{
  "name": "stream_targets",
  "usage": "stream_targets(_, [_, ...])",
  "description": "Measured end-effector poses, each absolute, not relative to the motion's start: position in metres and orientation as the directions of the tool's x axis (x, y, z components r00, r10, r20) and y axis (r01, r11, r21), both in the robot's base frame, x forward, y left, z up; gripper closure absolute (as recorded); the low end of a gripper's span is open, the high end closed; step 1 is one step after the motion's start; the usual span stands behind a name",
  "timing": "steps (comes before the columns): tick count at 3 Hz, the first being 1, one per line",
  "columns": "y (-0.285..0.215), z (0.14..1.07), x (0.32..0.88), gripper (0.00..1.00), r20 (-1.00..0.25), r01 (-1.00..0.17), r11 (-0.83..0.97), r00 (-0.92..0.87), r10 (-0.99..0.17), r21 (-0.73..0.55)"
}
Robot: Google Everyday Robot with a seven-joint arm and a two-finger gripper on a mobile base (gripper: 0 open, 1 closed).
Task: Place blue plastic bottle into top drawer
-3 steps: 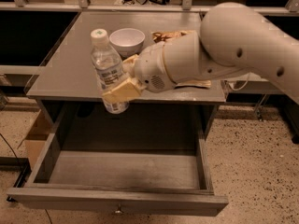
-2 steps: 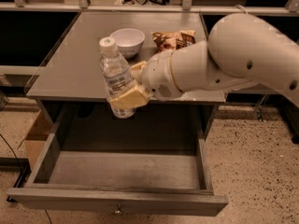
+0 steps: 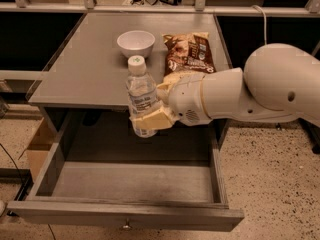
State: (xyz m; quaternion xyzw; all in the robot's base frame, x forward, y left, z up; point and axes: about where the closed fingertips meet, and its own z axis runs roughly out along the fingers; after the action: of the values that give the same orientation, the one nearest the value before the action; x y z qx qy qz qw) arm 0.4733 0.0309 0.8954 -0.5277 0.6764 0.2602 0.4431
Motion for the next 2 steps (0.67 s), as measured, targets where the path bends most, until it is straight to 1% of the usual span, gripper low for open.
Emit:
stream_targets(1, [0.03,0.865,0.475,1.0,-0.875,-0.943,0.324,-0.093,-0.474,-0.075])
stream_targets(2, [0.036,0.817,0.478,1.0,-0.887,-0.943,0.332,-0.139,-0.44,-0.017])
